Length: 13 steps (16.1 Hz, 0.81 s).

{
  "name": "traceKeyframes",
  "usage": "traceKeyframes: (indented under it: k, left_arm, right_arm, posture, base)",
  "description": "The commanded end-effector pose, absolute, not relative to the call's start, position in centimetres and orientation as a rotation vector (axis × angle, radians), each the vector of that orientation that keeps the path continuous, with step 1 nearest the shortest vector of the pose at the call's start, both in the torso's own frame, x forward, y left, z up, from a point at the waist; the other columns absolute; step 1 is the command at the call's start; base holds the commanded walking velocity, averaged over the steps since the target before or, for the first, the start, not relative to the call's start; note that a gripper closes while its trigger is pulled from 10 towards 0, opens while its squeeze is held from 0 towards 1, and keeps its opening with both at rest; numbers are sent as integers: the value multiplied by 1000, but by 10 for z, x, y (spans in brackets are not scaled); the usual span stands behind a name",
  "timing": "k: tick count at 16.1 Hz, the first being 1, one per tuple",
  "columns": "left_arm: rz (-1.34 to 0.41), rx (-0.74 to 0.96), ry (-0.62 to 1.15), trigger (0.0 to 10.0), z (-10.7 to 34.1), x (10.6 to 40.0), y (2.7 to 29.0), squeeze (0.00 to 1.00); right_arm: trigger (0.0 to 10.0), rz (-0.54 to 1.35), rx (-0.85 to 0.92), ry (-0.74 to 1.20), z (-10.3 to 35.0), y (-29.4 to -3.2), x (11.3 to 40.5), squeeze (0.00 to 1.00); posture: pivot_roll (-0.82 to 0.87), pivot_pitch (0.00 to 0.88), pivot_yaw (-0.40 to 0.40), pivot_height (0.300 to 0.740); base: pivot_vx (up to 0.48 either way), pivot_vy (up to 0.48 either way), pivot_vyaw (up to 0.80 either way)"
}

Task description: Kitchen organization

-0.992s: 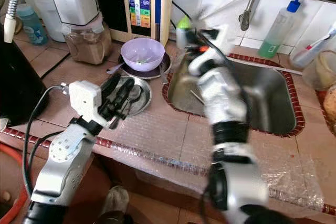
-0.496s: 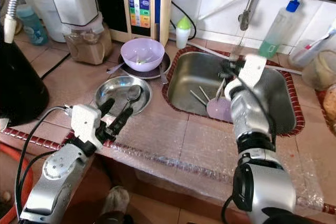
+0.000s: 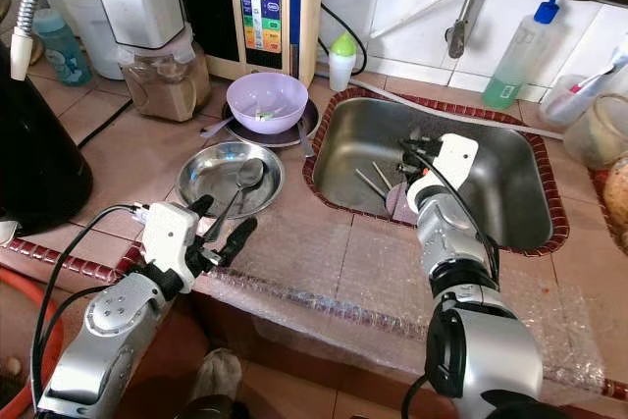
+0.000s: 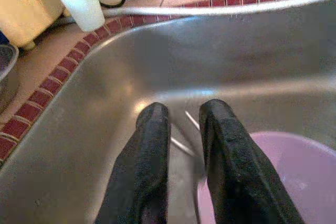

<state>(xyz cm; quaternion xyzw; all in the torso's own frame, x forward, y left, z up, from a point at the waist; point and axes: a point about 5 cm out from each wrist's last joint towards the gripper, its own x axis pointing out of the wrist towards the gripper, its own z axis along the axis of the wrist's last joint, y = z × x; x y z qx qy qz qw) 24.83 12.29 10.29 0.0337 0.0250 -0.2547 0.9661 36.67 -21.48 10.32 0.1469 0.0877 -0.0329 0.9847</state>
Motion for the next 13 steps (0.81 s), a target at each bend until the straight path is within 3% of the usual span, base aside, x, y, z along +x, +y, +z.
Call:
traceKeyframes:
  k: [1, 2, 4, 5, 6, 7, 8, 9, 10, 13]
  left_arm:
    - [-508, 85, 90, 10000, 97, 248, 124, 1000]
    - [-507, 87, 92, 10000, 97, 249, 124, 1000]
    - [-503, 96, 103, 10000, 96, 251, 125, 329]
    - [-500, 101, 104, 10000, 95, 252, 125, 78]
    - [-488, 119, 107, 10000, 94, 253, 126, 0]
    - [-473, 137, 107, 10000, 94, 255, 128, 0]
    - [-449, 160, 116, 4667, 93, 259, 132, 0]
    - [-441, 162, 118, 4667, 93, 259, 133, 0]
    - [-435, 170, 127, 0, 92, 261, 136, 0]
    - [-423, 180, 130, 0, 91, 262, 138, 0]
  right_arm:
    - [10000, -88, 301, 177, 101, -218, 366, 1000]
    - [10000, -90, 302, 181, 101, -218, 365, 1000]
    - [10000, -95, 316, 185, 99, -218, 364, 1000]
    - [10000, -96, 313, 181, 100, -218, 365, 1000]
    - [10000, -94, 314, 169, 102, -217, 366, 1000]
    - [10000, -89, 319, 155, 106, -216, 367, 1000]
    - [10000, -73, 323, 135, 110, -213, 370, 1000]
    - [10000, -69, 325, 130, 111, -213, 370, 1000]
    - [10000, -59, 330, 119, 114, -210, 371, 1000]
    - [10000, -48, 329, 113, 116, -208, 372, 1000]
  posture:
    - [65, 0, -1, 740]
    - [65, 0, -1, 740]
    - [60, 0, -2, 740]
    - [57, 0, -3, 740]
    - [57, 0, -3, 740]
    - [53, 0, -4, 740]
    - [50, 0, -5, 740]
    - [50, 0, -5, 740]
    - [45, 0, -4, 740]
    - [43, 0, -5, 740]
  base:
    - [0, 0, 0]
    - [0, 0, 0]
    - [0, 0, 0]
    - [0, 0, 0]
    - [0, 0, 0]
    - [0, 0, 0]
    - [0, 0, 0]
    - [0, 0, 0]
    - [0, 0, 0]
    - [0, 0, 0]
